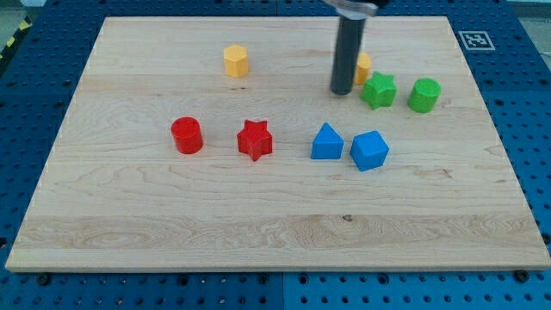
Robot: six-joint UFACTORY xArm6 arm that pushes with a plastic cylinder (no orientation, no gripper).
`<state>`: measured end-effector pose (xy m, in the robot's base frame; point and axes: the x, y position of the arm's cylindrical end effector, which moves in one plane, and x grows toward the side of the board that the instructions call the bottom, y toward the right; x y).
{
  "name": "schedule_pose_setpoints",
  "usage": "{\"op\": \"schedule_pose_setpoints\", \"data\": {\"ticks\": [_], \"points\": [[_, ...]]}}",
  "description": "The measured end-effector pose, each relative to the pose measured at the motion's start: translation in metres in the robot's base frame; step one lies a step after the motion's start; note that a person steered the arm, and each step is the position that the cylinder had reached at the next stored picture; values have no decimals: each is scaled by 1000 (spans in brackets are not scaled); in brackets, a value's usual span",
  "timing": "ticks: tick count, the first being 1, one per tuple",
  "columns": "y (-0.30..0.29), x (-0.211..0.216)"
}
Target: Nudge the yellow heart up
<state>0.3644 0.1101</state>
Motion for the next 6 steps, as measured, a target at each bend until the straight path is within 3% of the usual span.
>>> {"op": "schedule_pose_setpoints", "data": {"ticks": [2,6], "points": [[77,0],[24,-22]]}}
